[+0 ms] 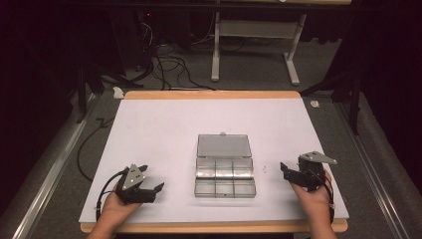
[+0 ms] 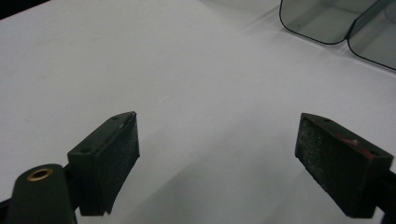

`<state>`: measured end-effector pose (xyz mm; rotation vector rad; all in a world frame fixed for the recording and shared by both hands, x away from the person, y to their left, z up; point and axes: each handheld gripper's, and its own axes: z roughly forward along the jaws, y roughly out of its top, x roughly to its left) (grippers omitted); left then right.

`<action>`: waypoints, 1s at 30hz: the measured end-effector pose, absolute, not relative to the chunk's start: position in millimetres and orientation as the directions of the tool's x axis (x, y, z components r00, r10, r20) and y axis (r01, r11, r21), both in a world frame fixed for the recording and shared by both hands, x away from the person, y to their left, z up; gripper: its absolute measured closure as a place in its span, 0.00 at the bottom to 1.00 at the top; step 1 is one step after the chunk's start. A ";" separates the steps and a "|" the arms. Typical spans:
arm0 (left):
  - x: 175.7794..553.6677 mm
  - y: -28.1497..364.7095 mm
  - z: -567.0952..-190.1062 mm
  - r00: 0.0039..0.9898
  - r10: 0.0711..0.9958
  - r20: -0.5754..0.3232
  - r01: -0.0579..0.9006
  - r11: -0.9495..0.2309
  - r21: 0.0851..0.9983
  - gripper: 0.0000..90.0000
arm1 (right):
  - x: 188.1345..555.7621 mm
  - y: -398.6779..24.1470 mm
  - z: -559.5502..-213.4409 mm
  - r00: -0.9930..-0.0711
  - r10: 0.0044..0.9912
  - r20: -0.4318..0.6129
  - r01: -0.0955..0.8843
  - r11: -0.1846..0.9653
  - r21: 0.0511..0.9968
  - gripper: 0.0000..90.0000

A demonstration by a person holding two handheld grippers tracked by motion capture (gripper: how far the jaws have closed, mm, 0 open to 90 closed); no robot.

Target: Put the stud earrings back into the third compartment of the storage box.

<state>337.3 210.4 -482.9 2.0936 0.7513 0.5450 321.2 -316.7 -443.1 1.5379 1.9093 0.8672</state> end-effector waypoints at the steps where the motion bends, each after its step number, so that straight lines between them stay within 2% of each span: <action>1: 337.4 210.3 -482.9 0.728 0.676 0.115 0.319 -0.481 0.817 0.16 | 320.7 -316.5 -443.3 -0.216 0.976 -0.011 0.638 0.150 0.755 0.37; 12: 336.0 210.2 -482.8 0.734 0.669 0.120 0.306 -0.483 0.820 0.16 | 321.2 -311.2 -446.8 -0.278 0.960 -0.023 0.694 0.218 0.686 0.50; 24: 335.5 209.9 -482.8 0.729 0.672 0.127 0.306 -0.487 0.818 0.16 | 319.4 -308.0 -446.3 -0.334 0.943 -0.013 0.718 0.263 0.644 0.52; 30: 334.9 209.7 -482.9 0.731 0.670 0.129 0.302 -0.487 0.819 0.16 | 321.7 -305.8 -444.9 -0.333 0.943 -0.002 0.759 0.270 0.592 0.51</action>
